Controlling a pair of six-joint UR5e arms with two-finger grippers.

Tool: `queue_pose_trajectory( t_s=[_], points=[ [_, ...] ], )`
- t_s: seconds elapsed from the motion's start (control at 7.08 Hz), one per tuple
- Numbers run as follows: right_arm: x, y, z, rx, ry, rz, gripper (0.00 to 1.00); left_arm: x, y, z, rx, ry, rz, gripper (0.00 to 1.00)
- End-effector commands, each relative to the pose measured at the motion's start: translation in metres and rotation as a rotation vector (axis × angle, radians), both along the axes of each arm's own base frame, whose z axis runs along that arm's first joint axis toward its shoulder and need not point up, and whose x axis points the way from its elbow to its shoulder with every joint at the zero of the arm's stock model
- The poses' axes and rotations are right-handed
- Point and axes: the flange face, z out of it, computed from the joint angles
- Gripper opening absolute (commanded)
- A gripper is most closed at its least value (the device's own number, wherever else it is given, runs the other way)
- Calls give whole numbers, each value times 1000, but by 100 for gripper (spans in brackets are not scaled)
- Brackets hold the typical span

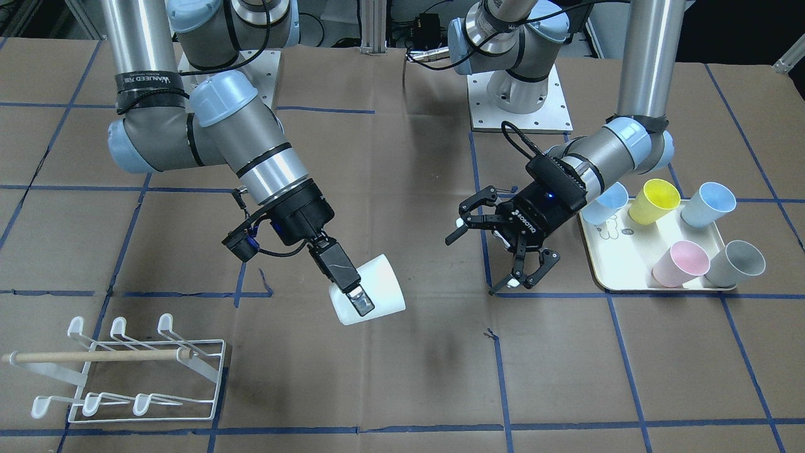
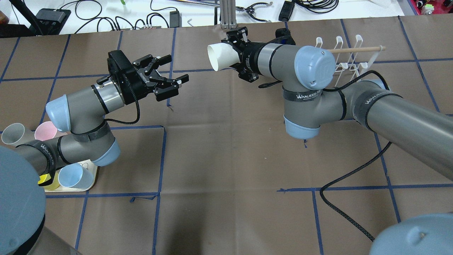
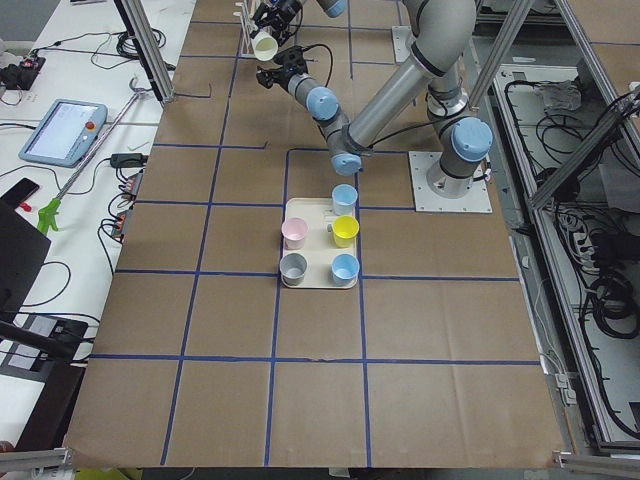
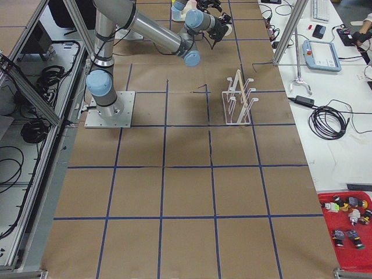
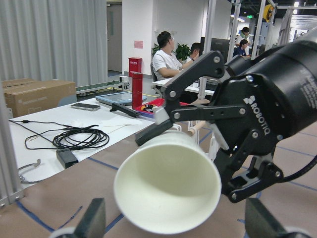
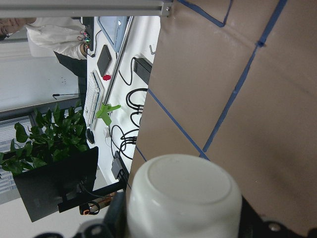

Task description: Transfer IKEA cup to right arm and place on rack

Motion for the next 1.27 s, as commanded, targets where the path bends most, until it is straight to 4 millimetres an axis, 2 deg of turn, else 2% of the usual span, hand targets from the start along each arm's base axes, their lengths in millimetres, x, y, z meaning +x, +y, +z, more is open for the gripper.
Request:
queue_pose_trajectory(
  t_s=[0.0,0.14,0.28,0.57,0.71,0.85,1.13],
  points=[
    [-42,-19,7,-160,214,63,42,20,-38,-2,130,-97,255,99],
    [-68,-27,13,-261,423,83,37,24,-51,2,215,-148,391,99],
    [-85,-31,18,-324,552,109,33,24,-65,16,329,-197,489,99],
    [-117,-43,33,-421,817,143,23,15,-89,65,606,-356,658,100],
    [-132,-48,35,-441,947,154,22,5,-97,76,806,-431,735,100],
    [-143,-53,36,-451,990,160,16,0,-101,90,940,-503,794,100],
    [-178,-89,32,-479,1110,192,14,-6,-90,108,1110,-546,801,100]
  ],
)
